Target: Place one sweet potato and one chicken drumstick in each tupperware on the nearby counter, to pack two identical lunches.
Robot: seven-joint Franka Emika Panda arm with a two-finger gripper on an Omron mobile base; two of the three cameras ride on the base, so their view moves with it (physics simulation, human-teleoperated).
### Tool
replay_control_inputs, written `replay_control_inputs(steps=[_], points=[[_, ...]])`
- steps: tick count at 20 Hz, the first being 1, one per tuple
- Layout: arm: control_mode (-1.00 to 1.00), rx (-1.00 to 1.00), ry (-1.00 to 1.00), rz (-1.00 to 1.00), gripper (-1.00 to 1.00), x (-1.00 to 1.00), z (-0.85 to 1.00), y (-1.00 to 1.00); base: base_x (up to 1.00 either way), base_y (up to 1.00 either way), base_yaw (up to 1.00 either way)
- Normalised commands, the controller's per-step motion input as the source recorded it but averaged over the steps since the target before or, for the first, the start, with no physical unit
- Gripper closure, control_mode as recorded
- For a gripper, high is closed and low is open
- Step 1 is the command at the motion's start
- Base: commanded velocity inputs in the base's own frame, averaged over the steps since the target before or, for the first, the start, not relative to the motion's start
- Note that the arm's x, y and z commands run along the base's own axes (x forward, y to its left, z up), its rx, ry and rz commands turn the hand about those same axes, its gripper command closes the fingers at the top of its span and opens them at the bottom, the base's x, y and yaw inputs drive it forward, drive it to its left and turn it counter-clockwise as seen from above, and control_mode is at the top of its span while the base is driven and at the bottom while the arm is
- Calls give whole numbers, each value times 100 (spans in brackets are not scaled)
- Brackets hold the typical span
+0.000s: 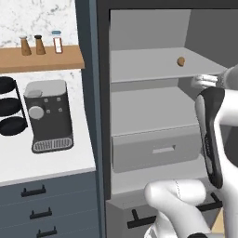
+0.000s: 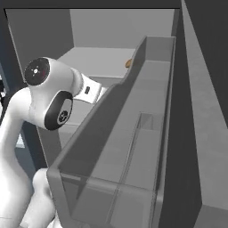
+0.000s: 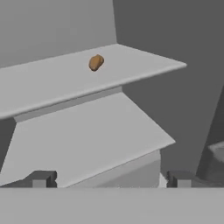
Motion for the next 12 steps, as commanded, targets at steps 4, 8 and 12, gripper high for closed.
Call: replay_control_inputs(steps=[4,8,12], points=[[-100,0,-6,0,-100,17,100,-28,0,0,0],[-100,-6,13,0,-100,92,14,14,0,0,0],[-100,-6,9,0,-100,98,-20,12,0,0,0]])
